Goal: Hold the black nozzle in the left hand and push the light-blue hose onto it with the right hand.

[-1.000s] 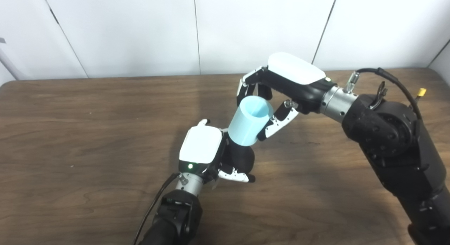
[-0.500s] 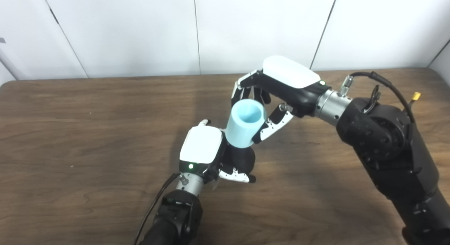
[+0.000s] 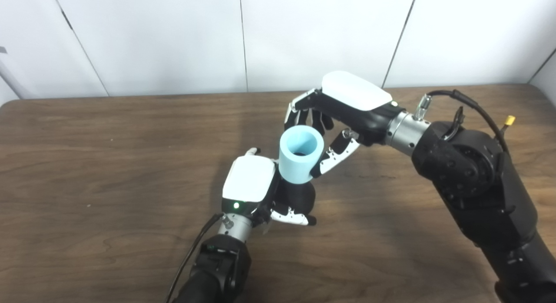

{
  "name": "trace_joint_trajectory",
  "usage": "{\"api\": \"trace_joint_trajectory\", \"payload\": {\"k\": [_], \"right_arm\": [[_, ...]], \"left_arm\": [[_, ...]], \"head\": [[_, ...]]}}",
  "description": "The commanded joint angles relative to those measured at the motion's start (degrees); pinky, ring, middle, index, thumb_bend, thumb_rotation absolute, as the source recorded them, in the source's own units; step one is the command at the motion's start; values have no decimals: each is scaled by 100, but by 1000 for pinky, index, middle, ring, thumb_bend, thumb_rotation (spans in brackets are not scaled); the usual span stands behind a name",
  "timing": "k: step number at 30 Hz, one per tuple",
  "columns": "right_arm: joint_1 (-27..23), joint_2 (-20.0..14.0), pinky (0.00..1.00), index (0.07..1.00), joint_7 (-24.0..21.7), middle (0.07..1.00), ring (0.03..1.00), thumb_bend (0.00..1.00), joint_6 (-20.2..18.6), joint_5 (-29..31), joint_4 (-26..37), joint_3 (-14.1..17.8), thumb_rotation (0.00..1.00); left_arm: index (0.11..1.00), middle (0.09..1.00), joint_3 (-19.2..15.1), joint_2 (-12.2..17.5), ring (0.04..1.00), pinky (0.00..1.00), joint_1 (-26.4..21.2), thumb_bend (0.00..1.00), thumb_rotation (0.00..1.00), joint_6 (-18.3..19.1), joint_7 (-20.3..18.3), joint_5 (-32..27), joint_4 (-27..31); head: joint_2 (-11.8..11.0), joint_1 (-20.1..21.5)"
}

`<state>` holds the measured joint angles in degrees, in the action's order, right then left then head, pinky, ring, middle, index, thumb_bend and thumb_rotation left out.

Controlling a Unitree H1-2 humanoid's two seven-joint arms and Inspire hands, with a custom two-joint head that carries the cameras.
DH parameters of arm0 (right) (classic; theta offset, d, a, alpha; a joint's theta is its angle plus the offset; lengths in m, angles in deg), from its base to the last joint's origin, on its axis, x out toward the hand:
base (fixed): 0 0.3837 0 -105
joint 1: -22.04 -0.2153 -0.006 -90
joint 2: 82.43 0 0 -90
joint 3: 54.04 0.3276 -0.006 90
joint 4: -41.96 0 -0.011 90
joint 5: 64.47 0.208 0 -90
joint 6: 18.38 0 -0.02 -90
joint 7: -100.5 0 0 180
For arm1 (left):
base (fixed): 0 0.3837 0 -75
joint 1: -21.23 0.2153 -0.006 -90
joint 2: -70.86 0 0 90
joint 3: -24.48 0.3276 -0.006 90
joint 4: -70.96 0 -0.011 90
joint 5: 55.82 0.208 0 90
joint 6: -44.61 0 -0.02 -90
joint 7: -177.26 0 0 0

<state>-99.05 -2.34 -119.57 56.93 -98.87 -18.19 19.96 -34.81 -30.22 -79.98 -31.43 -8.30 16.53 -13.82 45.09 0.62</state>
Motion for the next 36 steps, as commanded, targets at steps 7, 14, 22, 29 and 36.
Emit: {"api": "trace_joint_trajectory", "payload": {"k": [7, 14, 22, 29, 36], "right_arm": [[-256, -109, 343, 516, 13, 502, 376, 515, 9, -60, -20, 96, 0], [-255, -86, 367, 501, 15, 515, 385, 516, -8, 7, -130, 107, 0], [-253, -60, 372, 530, 37, 502, 396, 516, 18, 146, -172, 93, 0], [-222, 8, 459, 744, 23, 662, 569, 952, -118, 103, 32, 95, 212], [-197, 0, 529, 842, 75, 757, 662, 995, -67, 163, 124, 124, 377]], "left_arm": [[456, 529, 87, -65, 628, 880, -45, 520, 0, -15, -139, 37, 10], [457, 529, 94, -69, 626, 880, -41, 520, 0, -10, -143, 55, 23], [456, 529, 109, -77, 624, 880, -48, 520, 0, 7, -77, 62, 1], [454, 531, 131, -63, 628, 880, -69, 520, 0, 24, -139, 84, 12], [456, 530, 137, -60, 630, 890, -74, 520, 0, 30, -143, 60, 11]], "head": [[4, 5], [21, 6], [27, 11], [34, 16], [33, 12]]}}
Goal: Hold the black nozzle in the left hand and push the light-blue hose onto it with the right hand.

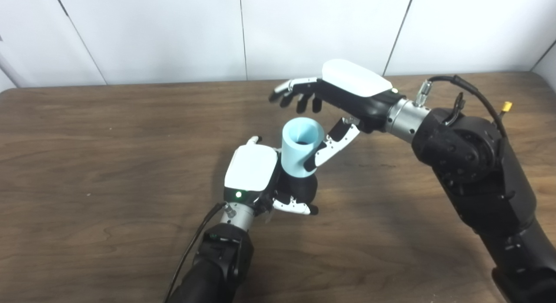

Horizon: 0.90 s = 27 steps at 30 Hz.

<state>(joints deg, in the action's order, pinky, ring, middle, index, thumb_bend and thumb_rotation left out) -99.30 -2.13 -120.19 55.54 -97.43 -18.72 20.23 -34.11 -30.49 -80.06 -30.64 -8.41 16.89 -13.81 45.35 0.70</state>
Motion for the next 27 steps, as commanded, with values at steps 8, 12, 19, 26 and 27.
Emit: {"api": "trace_joint_trajectory", "payload": {"k": [8, 12, 19, 26, 27], "right_arm": [[-117, -84, 672, 848, 202, 813, 763, 893, 160, 99, 240, 222, 409], [-73, -140, 738, 853, 289, 851, 819, 823, 405, 190, 255, 304, 484], [242, -431, 850, 891, 418, 921, 916, 722, 1073, 28, 543, 368, 745], [649, -556, 971, 918, 431, 982, 994, 674, 1353, -113, 842, 524, 855], [687, -555, 985, 921, 427, 988, 997, 663, 1371, -126, 864, 546, 842]], "left_arm": [[455, 531, 63, -53, 632, 890, -78, 520, 0, -20, -185, 29, 15], [455, 530, 59, -56, 632, 887, -83, 520, 0, -23, -184, 17, 14], [454, 533, 57, -62, 635, 890, -107, 519, 0, -20, -245, 13, 8], [456, 531, 45, -63, 632, 884, -112, 520, 0, -38, -204, -21, -26], [456, 531, 41, -65, 632, 885, -113, 520, 0, -36, -206, -28, -24]], "head": [[15, 0], [21, -7], [3, -13], [4, -27], [8, -27]]}}
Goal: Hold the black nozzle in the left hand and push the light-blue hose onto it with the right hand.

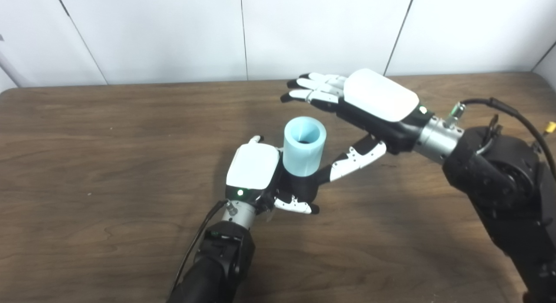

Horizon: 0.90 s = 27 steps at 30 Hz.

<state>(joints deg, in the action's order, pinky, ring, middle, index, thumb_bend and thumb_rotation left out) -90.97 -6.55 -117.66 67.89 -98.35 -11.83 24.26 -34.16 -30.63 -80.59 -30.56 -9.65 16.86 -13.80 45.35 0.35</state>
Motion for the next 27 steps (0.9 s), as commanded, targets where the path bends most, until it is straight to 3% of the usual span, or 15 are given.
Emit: {"api": "trace_joint_trajectory", "payload": {"k": [1, 7, 14, 27], "right_arm": [[-70, -129, 992, 923, 203, 992, 999, 657, 208, -72, 186, 164, 836], [282, -141, 1000, 962, 302, 1000, 1000, 674, 620, -191, 128, 225, 945], [583, 56, 1000, 996, 413, 1000, 1000, 661, 965, -441, 11, 81, 974], [336, 410, 1000, 1000, 464, 1000, 1000, 668, 1386, -783, -202, -152, 985]], "left_arm": [[456, 531, 42, -53, 631, 886, -61, 520, 0, -43, -81, -30, -27], [454, 533, 35, -54, 636, 886, -65, 519, 0, -28, -144, -42, -9], [453, 533, 25, -29, 633, 880, -54, 519, 0, -61, -76, -84, -7], [454, 533, 71, -19, 636, 874, -54, 520, 0, -23, -46, 37, -26]], "head": [[9, 7], [6, 7], [16, 26], [3, 18]]}}
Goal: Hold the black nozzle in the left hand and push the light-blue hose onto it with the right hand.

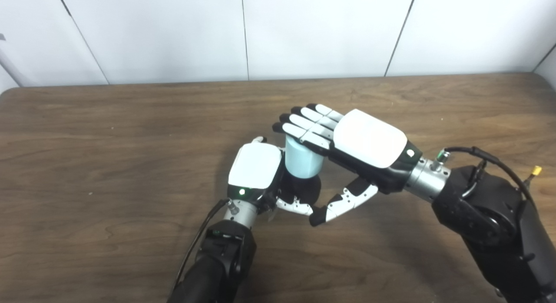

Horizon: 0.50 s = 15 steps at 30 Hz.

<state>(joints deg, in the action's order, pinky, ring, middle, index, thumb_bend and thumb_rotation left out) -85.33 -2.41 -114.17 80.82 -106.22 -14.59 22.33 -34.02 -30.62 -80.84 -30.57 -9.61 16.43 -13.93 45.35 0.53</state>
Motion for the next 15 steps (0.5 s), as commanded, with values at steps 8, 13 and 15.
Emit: {"api": "trace_joint_trajectory", "payload": {"k": [8, 13, 15], "right_arm": [[-428, 41, 1000, 1000, 89, 1000, 1000, 650, 121, -49, 86, 26, 992], [-428, -29, 1000, 980, -55, 1000, 1000, 653, 67, -55, 108, 26, 995], [-430, -53, 1000, 974, -152, 1000, 1000, 661, 24, -59, 118, 38, 999]], "left_arm": [[452, 534, 66, -29, 634, 877, -21, 519, 0, -27, -24, 70, 18], [454, 532, 72, -20, 634, 880, -28, 520, 0, -22, -40, 90, 7], [454, 530, 72, -17, 631, 877, -30, 520, 0, -31, -32, 80, 4]], "head": [[26, -6], [27, 13], [28, 9]]}}
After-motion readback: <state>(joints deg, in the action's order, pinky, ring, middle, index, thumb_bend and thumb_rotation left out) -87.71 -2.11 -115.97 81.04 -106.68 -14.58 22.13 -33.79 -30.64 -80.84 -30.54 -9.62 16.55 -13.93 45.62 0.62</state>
